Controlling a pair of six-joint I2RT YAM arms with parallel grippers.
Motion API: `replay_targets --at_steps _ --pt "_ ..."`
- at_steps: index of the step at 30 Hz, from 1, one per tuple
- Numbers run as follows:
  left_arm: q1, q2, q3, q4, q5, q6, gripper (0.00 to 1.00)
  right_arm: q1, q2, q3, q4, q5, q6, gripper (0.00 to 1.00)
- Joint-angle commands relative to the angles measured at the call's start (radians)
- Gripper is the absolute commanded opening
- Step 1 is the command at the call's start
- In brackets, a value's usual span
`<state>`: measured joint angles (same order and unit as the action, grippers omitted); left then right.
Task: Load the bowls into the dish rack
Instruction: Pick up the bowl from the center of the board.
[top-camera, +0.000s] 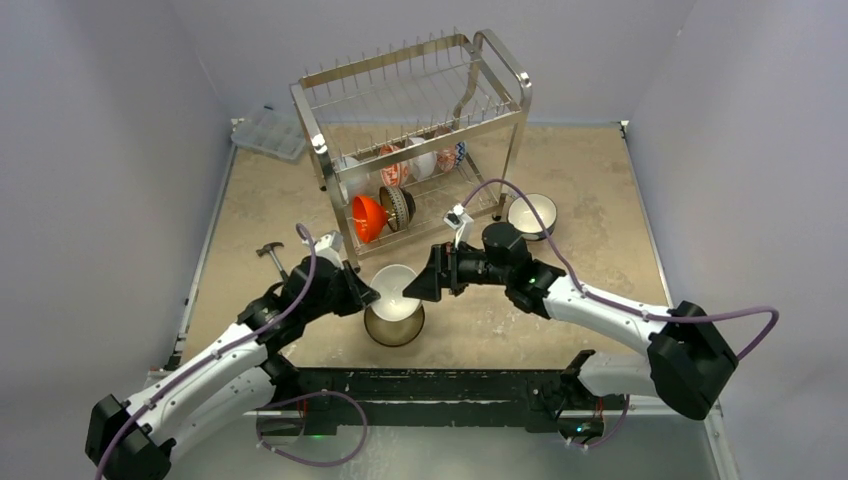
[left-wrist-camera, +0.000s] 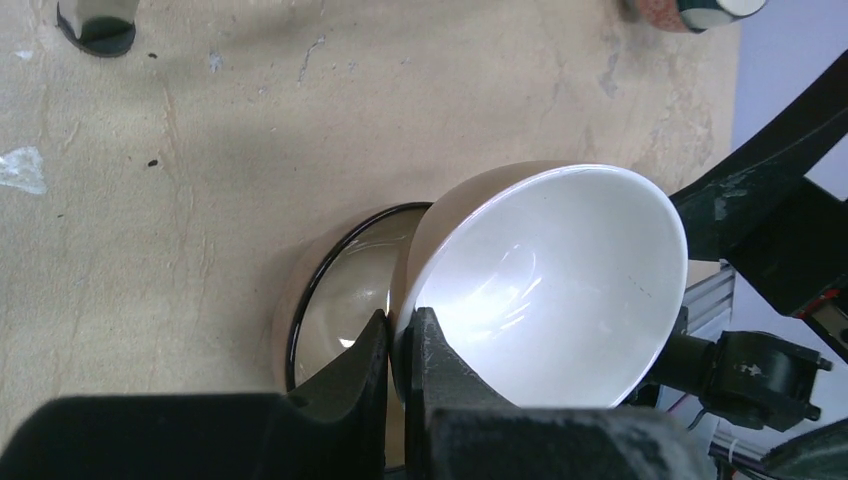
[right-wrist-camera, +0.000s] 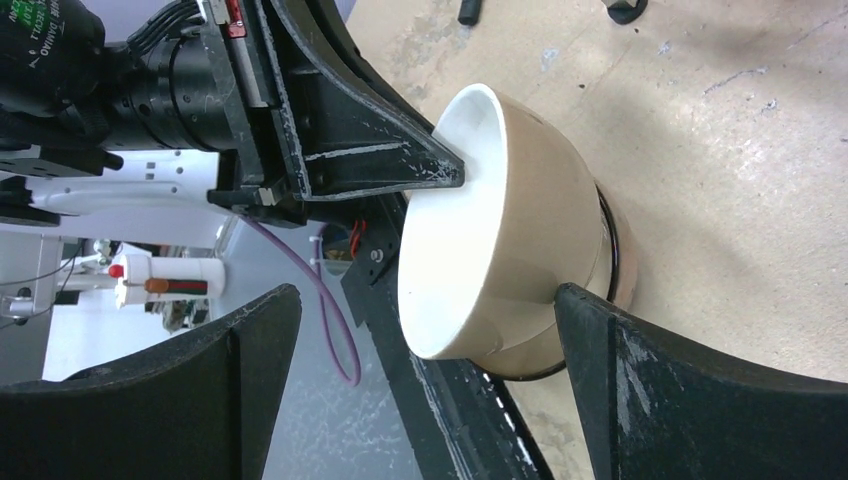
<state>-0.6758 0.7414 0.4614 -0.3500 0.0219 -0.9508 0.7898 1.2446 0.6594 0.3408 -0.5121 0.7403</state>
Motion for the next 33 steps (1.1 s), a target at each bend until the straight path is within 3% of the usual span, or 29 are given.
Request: replay_targets --at_steps 1,9,17,22,29,33 --pt "-0.007 -0.093 0.027 0.172 -0.005 -0.036 0.0 0.0 -0.039 0.046 0.007 0.002 0.012 0.99" --pt "-0.006 -0.201 0.017 0.231 -0.014 -0.002 0.0 -0.001 -0.088 0.007 0.123 -0.036 0.113 0.99" --pt "-0.006 -0.123 0.034 0.365 0.117 0.038 0.0 -0.001 -0.042 -0.08 0.382 -0.096 0.249 0.99" --pt "-0.007 -0.086 0.051 0.359 0.113 0.055 0.0 -0.001 -0.019 -0.092 0.465 -0.129 0.297 0.96" --pt "-0.006 -0.051 0.09 0.245 0.071 0.113 0.0 -0.001 -0.031 -0.098 0.508 -0.157 0.332 0.83" --pt "-0.006 -0.026 0.088 0.269 0.098 0.118 0.0 -0.002 -0.027 -0.092 0.517 -0.158 0.334 0.64"
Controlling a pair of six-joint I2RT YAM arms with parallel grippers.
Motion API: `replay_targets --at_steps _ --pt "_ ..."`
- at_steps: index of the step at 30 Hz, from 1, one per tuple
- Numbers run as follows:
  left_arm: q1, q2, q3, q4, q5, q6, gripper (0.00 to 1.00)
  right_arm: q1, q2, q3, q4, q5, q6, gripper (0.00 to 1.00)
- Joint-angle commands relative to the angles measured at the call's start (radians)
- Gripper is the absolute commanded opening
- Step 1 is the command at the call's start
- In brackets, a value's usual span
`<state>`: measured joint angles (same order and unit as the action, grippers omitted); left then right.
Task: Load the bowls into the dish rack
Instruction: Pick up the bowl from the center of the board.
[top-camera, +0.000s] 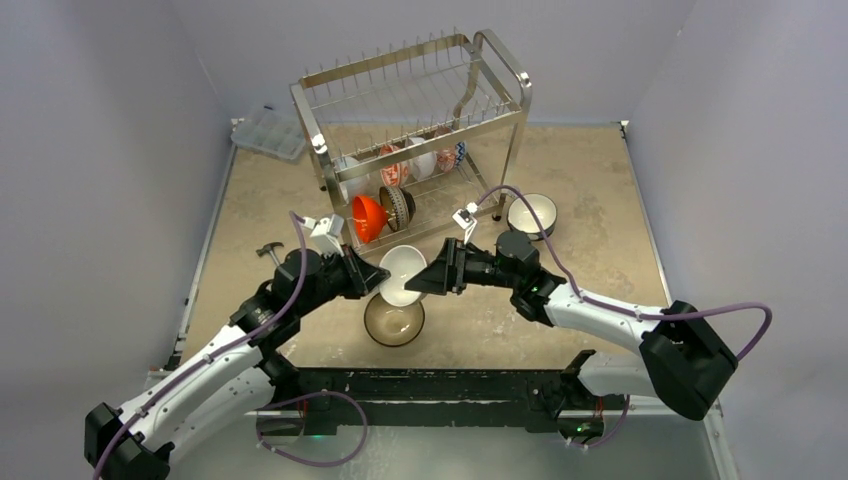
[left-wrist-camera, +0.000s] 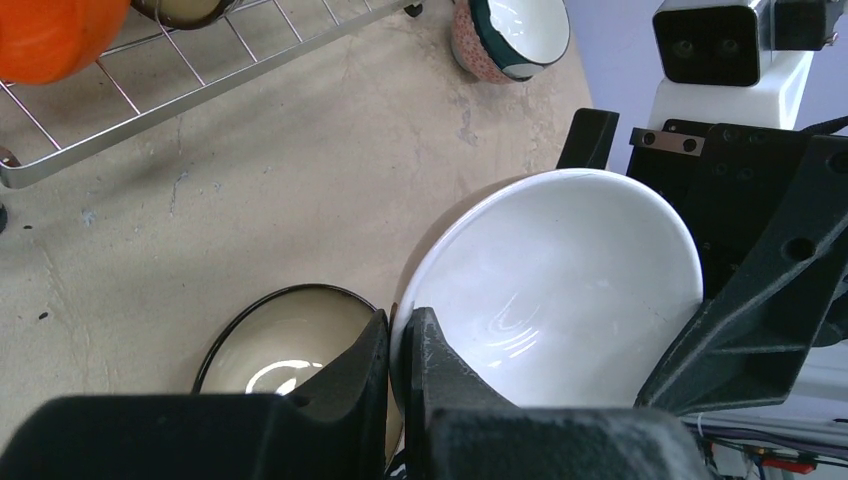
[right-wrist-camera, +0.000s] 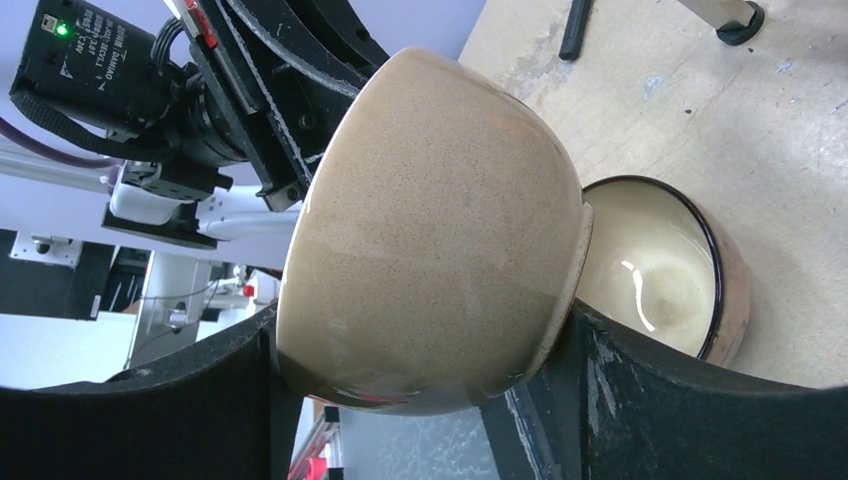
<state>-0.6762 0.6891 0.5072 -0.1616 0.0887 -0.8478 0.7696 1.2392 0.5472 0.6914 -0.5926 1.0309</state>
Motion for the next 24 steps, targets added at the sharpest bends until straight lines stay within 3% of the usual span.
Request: replay_targets --at_steps 1,2,5,6,10,13,18,24 --pt "-0.005 0.033 0.044 0.086 0.037 0.017 0.0 0.019 -0.021 0.021 0.166 -0.076 0.042 0.56" --pt "-0.006 0.039 0.046 0.091 0.042 0.02 0.0 0.018 -0.02 0.022 0.164 -0.074 0.039 0.46" --pt "-0.005 0.049 0.054 0.092 0.044 0.032 0.0 0.019 -0.028 0.025 0.131 -0.059 0.023 0.01" --pt "-0.006 0.048 0.056 0.091 0.043 0.032 0.03 0.018 -0.036 0.026 0.11 -0.048 0.012 0.0" --pt "-0.005 0.035 0.052 0.09 0.03 0.026 0.56 0.006 -0.059 0.039 0.02 -0.019 -0.039 0.0" --pt "-0.004 0.017 0.042 0.09 0.01 0.001 0.8 -0.014 -0.064 0.039 0.0 -0.034 -0.052 0.0" --pt "-0.004 -0.004 0.021 0.086 -0.016 -0.025 0.97 -0.06 -0.069 0.022 -0.016 -0.053 -0.057 0.0" --pt "-0.001 0.014 0.028 0.039 -0.021 -0.014 0.99 -0.084 -0.049 0.03 -0.048 -0.062 -0.079 0.0"
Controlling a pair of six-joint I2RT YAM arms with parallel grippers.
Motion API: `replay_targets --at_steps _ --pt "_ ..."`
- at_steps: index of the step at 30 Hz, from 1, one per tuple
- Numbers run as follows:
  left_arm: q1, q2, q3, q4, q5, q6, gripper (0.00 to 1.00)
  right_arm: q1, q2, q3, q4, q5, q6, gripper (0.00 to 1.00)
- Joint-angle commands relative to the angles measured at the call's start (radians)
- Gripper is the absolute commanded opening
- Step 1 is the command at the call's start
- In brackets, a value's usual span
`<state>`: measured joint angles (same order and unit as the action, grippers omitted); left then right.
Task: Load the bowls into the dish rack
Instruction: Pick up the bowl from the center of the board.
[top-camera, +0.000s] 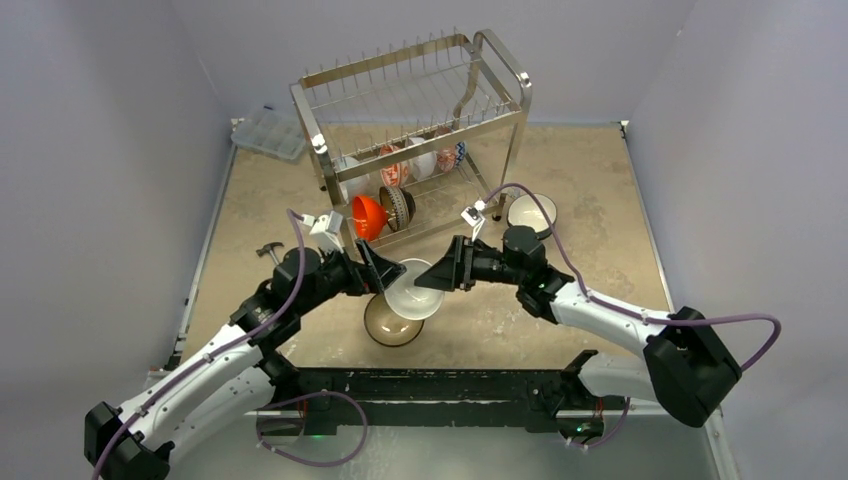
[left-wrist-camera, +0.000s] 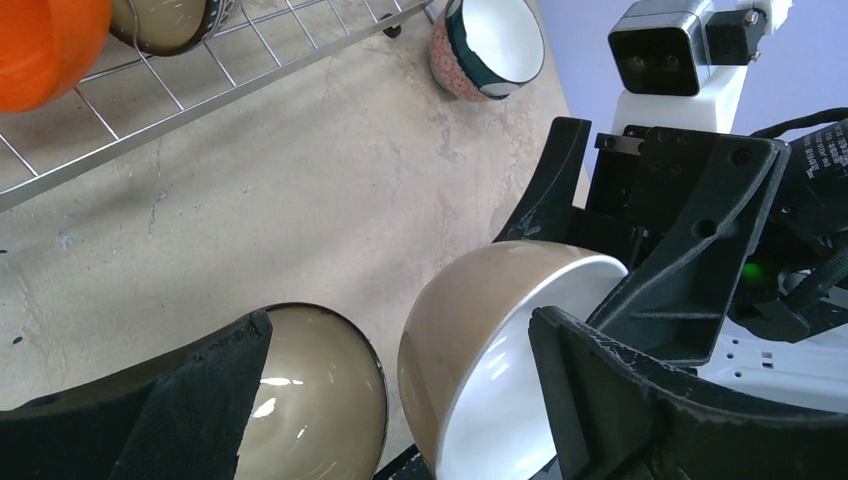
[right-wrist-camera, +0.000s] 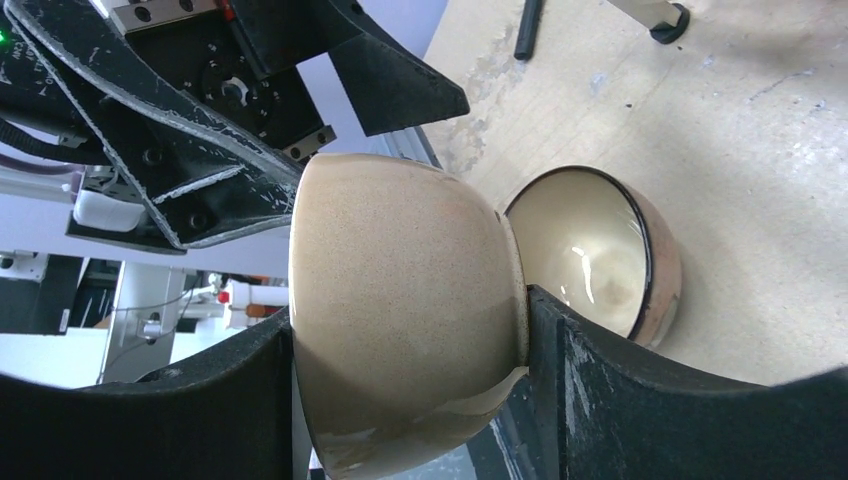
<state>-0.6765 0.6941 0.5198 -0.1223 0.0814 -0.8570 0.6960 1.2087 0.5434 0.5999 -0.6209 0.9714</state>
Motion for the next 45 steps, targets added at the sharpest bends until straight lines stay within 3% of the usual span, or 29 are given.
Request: replay_targets --at_steps 1,4,8,11,16,17,21,25,28,45 --pt "0.002 0.02 0.017 -0.002 -0.002 -0.002 0.99 -0.012 -0.014 0.034 0.042 -0.035 -0.019 0.0" --pt "0.002 0.07 0.016 0.01 0.058 0.017 0.92 -0.013 0.005 0.036 0.041 -0.037 -0.019 0.0" --pt "0.003 0.172 0.03 0.032 0.159 0.048 0.76 -0.013 0.032 0.048 0.052 -0.044 -0.016 0.0" --pt "0.003 0.231 0.046 0.037 0.188 0.064 0.54 -0.013 0.044 0.061 0.053 -0.049 -0.021 0.0" --pt "0.003 0.225 0.06 0.03 0.15 0.059 0.03 -0.013 0.047 0.059 0.036 -0.043 -0.029 0.0" --pt "0.003 0.218 0.062 0.025 0.138 0.055 0.0 -0.013 0.044 0.054 0.032 -0.04 -0.03 0.03" --pt "0.002 0.174 0.052 0.052 0.123 0.038 0.0 -0.013 0.033 0.025 0.035 -0.039 -0.022 0.52" --pt "0.002 0.128 0.026 0.104 0.122 0.015 0.0 -0.013 0.029 -0.018 0.093 -0.051 0.022 0.82" --pt "0.002 0.111 0.016 0.134 0.126 0.008 0.0 -0.013 0.033 -0.037 0.131 -0.047 0.039 0.97" --pt "0.002 0.161 0.075 0.126 0.15 0.071 0.0 -0.007 0.125 -0.016 0.209 -0.132 0.071 0.98"
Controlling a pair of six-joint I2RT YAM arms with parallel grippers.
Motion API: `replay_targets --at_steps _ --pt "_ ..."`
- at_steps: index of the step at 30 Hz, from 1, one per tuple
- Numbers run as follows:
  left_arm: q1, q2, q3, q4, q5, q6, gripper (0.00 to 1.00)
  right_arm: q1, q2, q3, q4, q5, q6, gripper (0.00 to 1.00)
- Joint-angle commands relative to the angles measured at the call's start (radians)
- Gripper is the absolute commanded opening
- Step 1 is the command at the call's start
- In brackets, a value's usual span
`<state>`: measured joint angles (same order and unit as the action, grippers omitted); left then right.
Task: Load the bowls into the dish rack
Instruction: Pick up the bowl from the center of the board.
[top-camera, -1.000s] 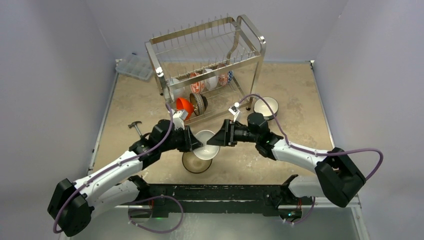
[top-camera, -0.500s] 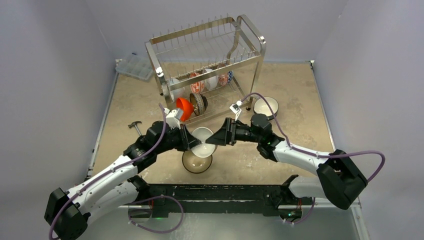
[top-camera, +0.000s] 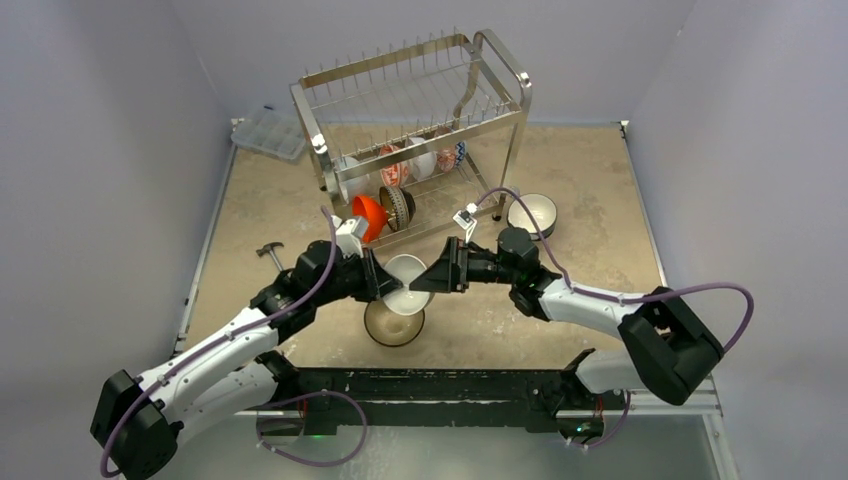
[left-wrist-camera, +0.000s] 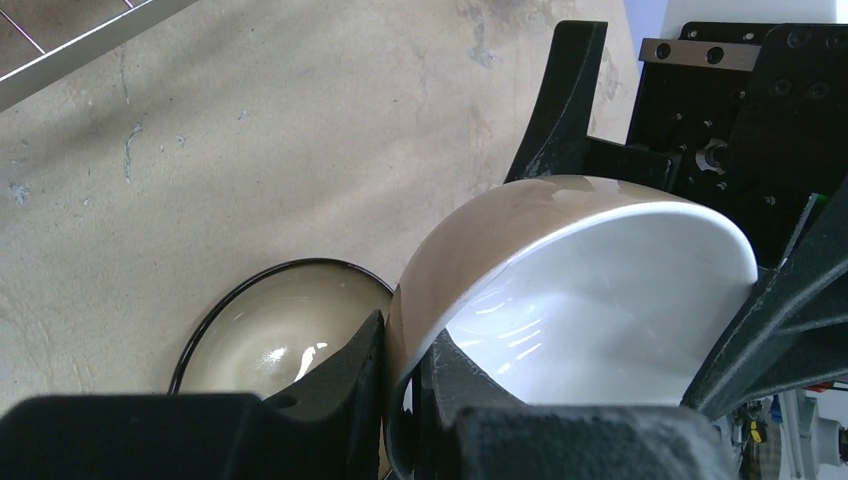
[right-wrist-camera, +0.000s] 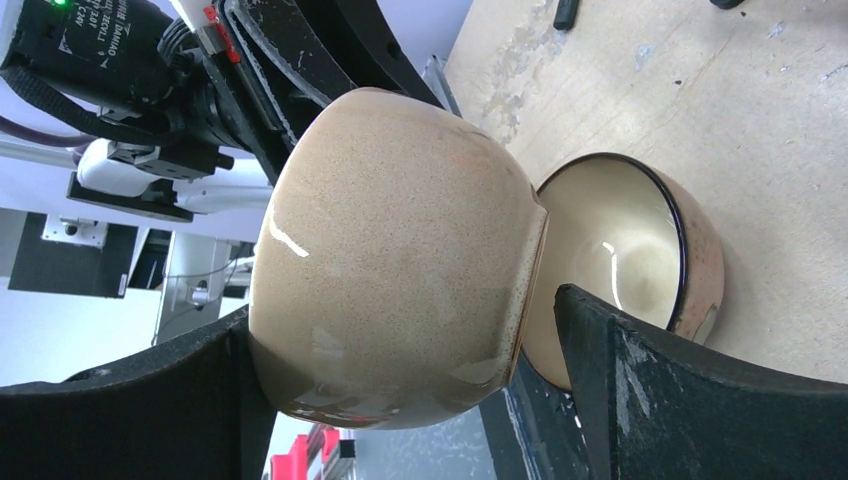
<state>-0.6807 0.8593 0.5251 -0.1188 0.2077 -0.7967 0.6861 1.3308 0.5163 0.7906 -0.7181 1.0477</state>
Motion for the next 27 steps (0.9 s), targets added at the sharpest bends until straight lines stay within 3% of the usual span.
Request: replay_targets --at_steps 1,4,6,8,9,10,14,19,23,27 --pt "0.007 -0.001 0.08 0.084 0.017 0.023 0.0 0.003 0.003 0.015 0.008 -0.034 -0.01 0.97" --pt "0.006 0.01 0.108 0.035 0.0 0.06 0.0 0.003 0.006 0.017 0.007 -0.039 -0.012 0.89" --pt "0.007 0.02 0.118 0.028 -0.001 0.069 0.0 0.004 0.011 0.017 0.028 -0.047 -0.005 0.73" --pt "0.007 0.032 0.119 0.031 0.002 0.07 0.0 0.004 0.018 0.017 0.063 -0.058 0.004 0.28" --pt "0.007 0.036 0.12 0.031 0.005 0.071 0.0 0.004 0.018 0.015 0.071 -0.061 0.008 0.1" --pt "0.006 0.04 0.121 0.027 0.003 0.069 0.0 0.003 0.016 0.014 0.076 -0.06 0.009 0.0" --pt "0.007 0.038 0.112 0.021 -0.018 0.055 0.02 0.004 -0.001 0.016 0.049 -0.048 -0.01 0.0" --pt "0.006 0.015 0.093 0.013 -0.044 0.028 0.46 0.002 -0.032 0.011 -0.025 -0.032 -0.035 0.0" --pt "0.008 -0.005 0.081 0.009 -0.034 0.012 0.66 0.0 -0.051 0.018 -0.084 -0.001 -0.055 0.0" --pt "0.013 -0.044 0.063 -0.006 -0.03 -0.008 0.79 -0.005 -0.058 0.024 -0.119 0.008 -0.068 0.0"
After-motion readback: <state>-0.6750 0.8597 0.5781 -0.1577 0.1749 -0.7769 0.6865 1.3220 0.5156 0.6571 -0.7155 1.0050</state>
